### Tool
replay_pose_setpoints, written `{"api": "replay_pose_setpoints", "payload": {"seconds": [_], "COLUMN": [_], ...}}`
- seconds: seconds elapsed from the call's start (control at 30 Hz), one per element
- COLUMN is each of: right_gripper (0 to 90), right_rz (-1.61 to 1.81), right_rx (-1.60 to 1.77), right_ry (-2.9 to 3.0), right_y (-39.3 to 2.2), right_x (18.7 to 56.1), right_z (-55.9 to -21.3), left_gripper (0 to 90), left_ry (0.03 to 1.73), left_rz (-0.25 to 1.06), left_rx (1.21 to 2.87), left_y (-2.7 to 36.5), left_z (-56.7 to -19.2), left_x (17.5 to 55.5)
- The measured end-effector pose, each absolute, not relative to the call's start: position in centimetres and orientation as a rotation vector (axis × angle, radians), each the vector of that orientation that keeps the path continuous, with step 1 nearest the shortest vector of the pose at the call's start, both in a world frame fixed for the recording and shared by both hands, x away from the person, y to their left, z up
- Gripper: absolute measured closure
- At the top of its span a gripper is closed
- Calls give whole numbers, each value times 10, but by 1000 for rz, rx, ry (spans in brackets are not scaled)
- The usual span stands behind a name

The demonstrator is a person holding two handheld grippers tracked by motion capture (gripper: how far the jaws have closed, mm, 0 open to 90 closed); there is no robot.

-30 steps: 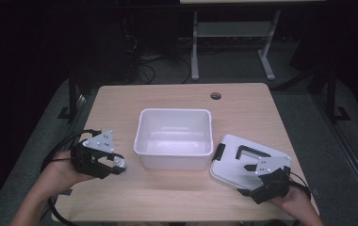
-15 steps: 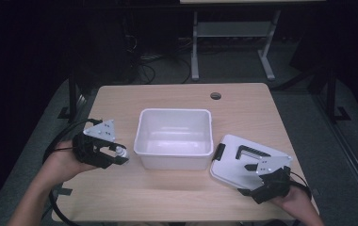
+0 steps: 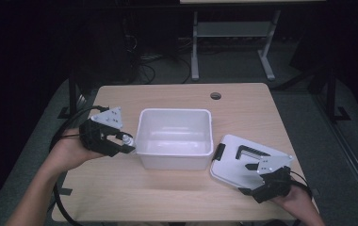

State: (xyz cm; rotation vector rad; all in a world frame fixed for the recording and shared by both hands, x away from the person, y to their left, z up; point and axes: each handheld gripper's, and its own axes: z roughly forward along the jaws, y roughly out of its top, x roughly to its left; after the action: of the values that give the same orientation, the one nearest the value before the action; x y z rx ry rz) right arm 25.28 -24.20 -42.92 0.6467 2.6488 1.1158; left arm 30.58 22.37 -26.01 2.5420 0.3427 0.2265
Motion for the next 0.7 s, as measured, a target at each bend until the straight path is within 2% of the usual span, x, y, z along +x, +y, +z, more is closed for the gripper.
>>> {"api": "replay_pose_setpoints", "payload": {"seconds": [0.7], "right_gripper": [160], "right_rz": [1124], "right_rx": [646], "right_ry": [2637], "right_y": [-247], "right_x": [254], "right_z": [-430], "left_gripper": [597], "left_ry": [356], "left_rz": [191], "left_rx": [2574], "left_y": [206], "left_z": [-273], "left_x": [332]}}
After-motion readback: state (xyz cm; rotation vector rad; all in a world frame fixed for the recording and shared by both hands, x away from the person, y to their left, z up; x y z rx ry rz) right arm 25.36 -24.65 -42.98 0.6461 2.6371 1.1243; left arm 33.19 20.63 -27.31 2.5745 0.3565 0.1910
